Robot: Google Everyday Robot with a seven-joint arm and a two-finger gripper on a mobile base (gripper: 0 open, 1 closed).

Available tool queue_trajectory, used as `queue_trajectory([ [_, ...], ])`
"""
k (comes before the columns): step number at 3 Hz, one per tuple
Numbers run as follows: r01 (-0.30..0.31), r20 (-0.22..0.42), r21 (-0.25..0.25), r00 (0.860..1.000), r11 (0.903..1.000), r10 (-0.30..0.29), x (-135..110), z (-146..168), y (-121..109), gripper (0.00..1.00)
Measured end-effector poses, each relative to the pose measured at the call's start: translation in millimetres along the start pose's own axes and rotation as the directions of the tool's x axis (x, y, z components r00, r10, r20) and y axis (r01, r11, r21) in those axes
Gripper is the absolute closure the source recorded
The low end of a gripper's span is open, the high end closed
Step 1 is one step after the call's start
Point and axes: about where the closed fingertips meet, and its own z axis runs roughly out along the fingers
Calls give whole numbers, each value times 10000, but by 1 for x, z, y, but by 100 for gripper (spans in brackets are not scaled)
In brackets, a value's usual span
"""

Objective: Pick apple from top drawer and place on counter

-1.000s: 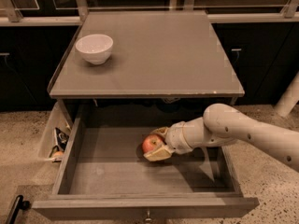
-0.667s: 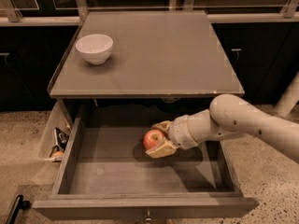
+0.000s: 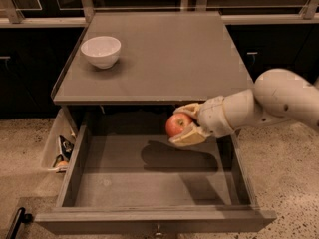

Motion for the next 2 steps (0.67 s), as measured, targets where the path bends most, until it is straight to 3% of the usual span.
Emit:
queue_trajectory([
  [1, 103, -27, 764, 9999, 9970, -102, -23, -50, -28, 100],
  [2, 361, 151, 1591, 9991, 9866, -390, -50, -92, -57, 100],
])
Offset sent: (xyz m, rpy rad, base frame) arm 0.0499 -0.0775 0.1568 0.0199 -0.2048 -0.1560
